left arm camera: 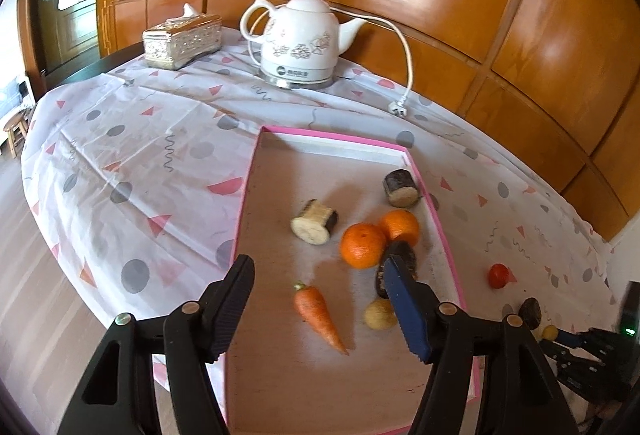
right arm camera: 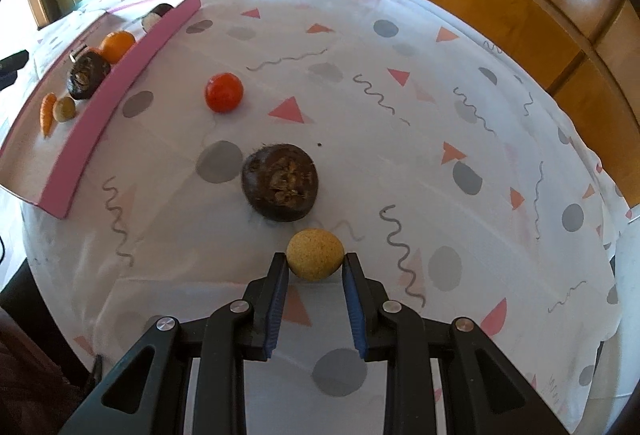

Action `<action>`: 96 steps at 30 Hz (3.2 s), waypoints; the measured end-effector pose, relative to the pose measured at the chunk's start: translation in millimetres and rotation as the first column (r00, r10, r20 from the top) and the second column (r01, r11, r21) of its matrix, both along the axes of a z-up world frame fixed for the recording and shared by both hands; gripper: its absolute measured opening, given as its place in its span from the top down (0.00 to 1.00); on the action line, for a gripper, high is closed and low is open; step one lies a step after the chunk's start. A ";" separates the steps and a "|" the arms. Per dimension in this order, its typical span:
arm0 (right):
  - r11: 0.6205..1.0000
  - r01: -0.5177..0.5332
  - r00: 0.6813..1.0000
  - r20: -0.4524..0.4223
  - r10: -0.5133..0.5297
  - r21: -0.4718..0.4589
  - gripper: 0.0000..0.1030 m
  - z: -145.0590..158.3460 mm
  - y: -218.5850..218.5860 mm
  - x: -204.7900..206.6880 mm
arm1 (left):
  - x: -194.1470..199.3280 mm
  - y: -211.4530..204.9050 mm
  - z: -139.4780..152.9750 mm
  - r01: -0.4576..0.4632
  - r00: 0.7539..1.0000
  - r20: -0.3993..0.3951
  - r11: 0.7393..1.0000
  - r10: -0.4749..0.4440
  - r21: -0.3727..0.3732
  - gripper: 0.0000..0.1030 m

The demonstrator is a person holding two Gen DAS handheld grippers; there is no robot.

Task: Organize fruits
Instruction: 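Grasp the small yellow round fruit with the right tool and lift it, then carry the yellow fruit into the pink tray and open the right tool, then reach the left tool toward the red tomato on the cloth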

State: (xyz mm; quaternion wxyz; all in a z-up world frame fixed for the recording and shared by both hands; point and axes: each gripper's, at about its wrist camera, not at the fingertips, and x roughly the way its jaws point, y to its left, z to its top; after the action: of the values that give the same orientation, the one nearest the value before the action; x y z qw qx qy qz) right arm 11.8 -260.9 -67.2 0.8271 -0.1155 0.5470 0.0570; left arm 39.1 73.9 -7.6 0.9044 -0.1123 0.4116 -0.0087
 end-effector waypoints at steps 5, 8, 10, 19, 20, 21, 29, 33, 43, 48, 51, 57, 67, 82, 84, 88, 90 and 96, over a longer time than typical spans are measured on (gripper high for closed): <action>0.998 0.002 0.999 0.045 -0.005 0.070 0.73 18.6 6.7 -9.5 | -1.3 15.3 -6.0 -0.045 0.999 -0.016 0.999 0.045 -0.010 0.33; 0.993 -0.034 0.997 0.070 0.026 0.117 0.73 30.5 20.6 -11.2 | -2.1 23.1 -8.0 -0.069 0.997 -0.023 0.997 0.068 -0.021 0.33; 0.985 -0.081 0.994 0.088 0.068 0.152 0.73 39.5 39.3 -11.9 | -3.0 26.7 -7.5 -0.080 0.997 -0.022 0.997 0.079 -0.022 0.33; 0.928 -0.285 0.957 0.135 0.259 0.240 0.73 55.3 134.9 3.6 | -6.1 35.9 -3.3 -0.099 0.995 -0.006 0.995 0.099 -0.029 0.32; 0.923 -0.303 0.951 0.138 0.277 0.237 0.73 54.3 144.0 4.9 | -6.1 36.3 -3.1 -0.101 0.995 -0.005 0.995 0.100 -0.028 0.32; 0.920 -0.315 0.947 0.139 0.290 0.232 0.73 53.1 150.6 6.3 | -6.5 37.1 -3.2 -0.102 0.995 -0.006 0.994 0.102 -0.028 0.32; 0.931 -0.323 0.946 0.077 0.314 0.168 0.73 22.5 188.8 31.6 | -7.8 42.4 -6.9 -0.109 0.994 -0.018 0.993 0.108 -0.037 0.32; 0.935 -0.303 0.953 0.062 0.297 0.185 0.63 19.0 186.3 32.0 | -8.0 38.6 -6.5 -0.090 0.996 -0.015 0.995 0.090 -0.034 0.32; 0.942 -0.239 0.968 0.130 0.213 0.236 0.63 45.0 158.1 16.2 | -10.2 21.7 0.0 -0.031 0.999 0.007 0.999 0.031 -0.013 0.32; 0.956 -0.215 0.970 0.158 0.185 0.199 0.63 53.9 141.4 5.5 | -12.5 10.9 4.9 0.006 1.000 0.024 1.000 -0.007 0.010 0.32; 0.966 -0.202 0.970 0.171 0.174 0.160 0.63 57.5 131.6 3.0 | -13.7 3.4 7.4 0.032 0.999 0.030 0.999 -0.033 0.021 0.32; 0.983 -0.157 0.972 0.193 0.136 0.100 0.63 64.7 105.9 3.4 | -13.6 -11.1 9.3 0.074 0.997 0.026 0.997 -0.075 0.038 0.32; 0.996 -0.066 0.975 0.217 0.053 0.054 0.63 75.2 60.5 7.4 | -14.8 -30.9 10.5 0.129 0.991 0.022 0.990 -0.131 0.061 0.32; 0.993 0.099 0.972 0.221 -0.084 -0.058 0.63 84.8 -21.0 11.5 | -14.4 -56.7 9.6 0.202 0.979 0.003 0.975 -0.204 0.087 0.32; 0.990 0.125 0.970 0.218 -0.108 -0.069 0.63 84.0 -33.4 11.5 | -14.2 -60.4 8.3 0.211 0.977 -0.001 0.973 -0.211 0.090 0.32; 0.980 0.184 0.964 0.210 -0.164 -0.080 0.63 81.2 -60.0 9.9 | -13.4 -67.3 7.3 0.226 0.974 -0.007 0.969 -0.227 0.097 0.32; 0.975 0.206 0.960 0.209 -0.185 -0.082 0.63 79.8 -70.5 8.9 | -12.8 -70.2 7.3 0.235 0.972 -0.008 0.967 -0.236 0.101 0.32; 0.957 0.270 0.947 0.209 -0.243 -0.109 0.63 73.1 -102.0 7.4 | -11.1 -84.8 7.6 0.273 0.962 -0.014 0.955 -0.273 0.114 0.32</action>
State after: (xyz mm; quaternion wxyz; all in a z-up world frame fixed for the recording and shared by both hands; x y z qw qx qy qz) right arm 19.1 -362.9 5.9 0.8669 -0.1045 0.4770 -0.1004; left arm 28.1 -10.9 0.0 0.8999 -0.0023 0.4219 -0.1099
